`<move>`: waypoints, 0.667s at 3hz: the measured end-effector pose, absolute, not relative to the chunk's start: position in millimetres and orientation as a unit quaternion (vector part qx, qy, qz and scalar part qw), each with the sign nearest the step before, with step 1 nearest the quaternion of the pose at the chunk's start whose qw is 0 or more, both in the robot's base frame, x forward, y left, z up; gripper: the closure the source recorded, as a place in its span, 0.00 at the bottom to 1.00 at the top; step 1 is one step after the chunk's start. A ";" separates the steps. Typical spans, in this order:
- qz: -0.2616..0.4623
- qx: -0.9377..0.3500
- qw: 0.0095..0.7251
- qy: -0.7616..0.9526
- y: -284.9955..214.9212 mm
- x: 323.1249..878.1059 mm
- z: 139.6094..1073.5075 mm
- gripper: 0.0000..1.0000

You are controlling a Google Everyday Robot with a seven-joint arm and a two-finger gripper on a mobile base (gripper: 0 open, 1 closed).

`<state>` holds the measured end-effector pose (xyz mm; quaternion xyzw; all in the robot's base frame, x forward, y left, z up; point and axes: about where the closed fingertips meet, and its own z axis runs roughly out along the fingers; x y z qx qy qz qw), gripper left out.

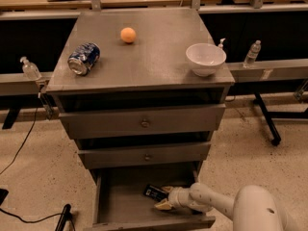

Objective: Pick rxbar blueberry from bottom drawer and place on counter

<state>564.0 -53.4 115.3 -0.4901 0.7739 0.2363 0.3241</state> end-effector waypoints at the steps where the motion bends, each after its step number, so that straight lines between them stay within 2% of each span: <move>1: 0.224 -0.503 0.323 0.770 -55.2 560.0 110.4 0.63; 2: 0.220 -0.508 0.329 0.765 -53.9 561.5 111.7 0.86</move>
Offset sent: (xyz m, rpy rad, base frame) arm 0.0023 -0.0032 0.0003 -0.0342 -0.0650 0.0298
